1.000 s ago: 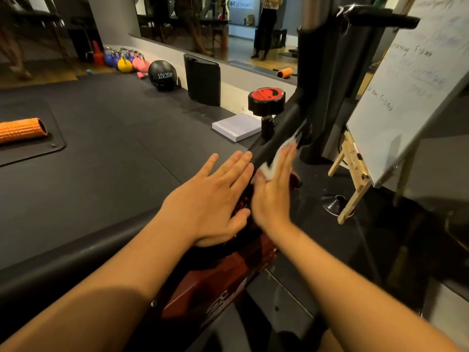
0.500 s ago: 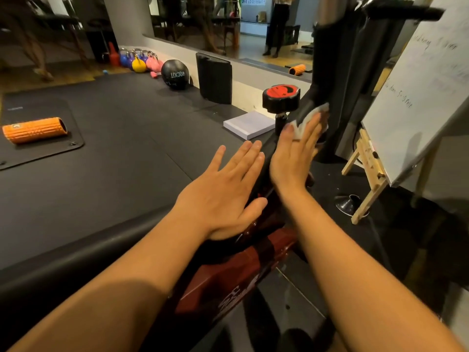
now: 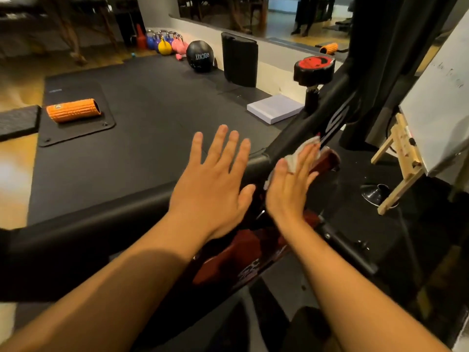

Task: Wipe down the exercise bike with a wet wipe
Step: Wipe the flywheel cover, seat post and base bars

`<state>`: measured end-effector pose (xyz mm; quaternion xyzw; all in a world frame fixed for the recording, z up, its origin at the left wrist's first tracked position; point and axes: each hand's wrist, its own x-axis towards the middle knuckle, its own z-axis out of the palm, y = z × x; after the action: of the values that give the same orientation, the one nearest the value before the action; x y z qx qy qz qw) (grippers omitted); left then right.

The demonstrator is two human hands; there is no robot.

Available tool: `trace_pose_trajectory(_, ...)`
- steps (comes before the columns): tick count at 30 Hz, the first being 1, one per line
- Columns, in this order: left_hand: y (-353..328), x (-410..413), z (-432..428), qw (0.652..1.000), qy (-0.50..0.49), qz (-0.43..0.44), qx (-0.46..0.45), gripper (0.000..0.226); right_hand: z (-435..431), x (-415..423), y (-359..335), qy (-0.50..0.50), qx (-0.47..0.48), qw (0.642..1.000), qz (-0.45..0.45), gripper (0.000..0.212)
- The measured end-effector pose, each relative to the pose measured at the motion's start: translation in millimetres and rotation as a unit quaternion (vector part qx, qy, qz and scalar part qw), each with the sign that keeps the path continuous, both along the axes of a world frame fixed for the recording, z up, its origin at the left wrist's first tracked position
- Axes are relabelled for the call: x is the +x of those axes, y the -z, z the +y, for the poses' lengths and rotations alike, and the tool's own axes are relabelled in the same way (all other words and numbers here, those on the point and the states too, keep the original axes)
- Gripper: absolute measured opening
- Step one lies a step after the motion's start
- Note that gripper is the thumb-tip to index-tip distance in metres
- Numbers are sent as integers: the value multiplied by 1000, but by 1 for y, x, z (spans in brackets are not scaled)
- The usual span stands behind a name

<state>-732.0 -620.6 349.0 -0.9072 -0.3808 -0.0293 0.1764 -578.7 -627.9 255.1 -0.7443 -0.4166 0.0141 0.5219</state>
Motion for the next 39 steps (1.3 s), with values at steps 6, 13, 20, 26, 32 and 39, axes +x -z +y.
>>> trace_pose_trajectory(6, 23, -88, -42, 997, -31, -28, 66, 71, -14, -64, -13, -116, 68, 980, -147, 65)
trace_pose_trajectory(13, 25, -144, -62, 986, -125, -56, 97, 73, -32, -127, -51, -304, 57, 877, -368, 60)
trace_pose_trajectory(20, 21, -164, -75, 983, -144, -66, 90, 73, -27, -22, -21, -114, -89, 930, -337, 61)
trace_pose_trajectory(26, 23, -166, -76, 982, -128, -100, 99, 74, -43, -112, -26, -173, -20, 924, -340, 64)
trace_pose_trajectory(32, 28, -194, -94, 979, -126, -112, 118, 73, -52, -187, -28, -277, 39, 838, -469, 68)
trace_pose_trajectory(39, 33, -191, -94, 975, -149, -111, 120, 81, -32, -30, -19, -103, -118, 917, -366, 67)
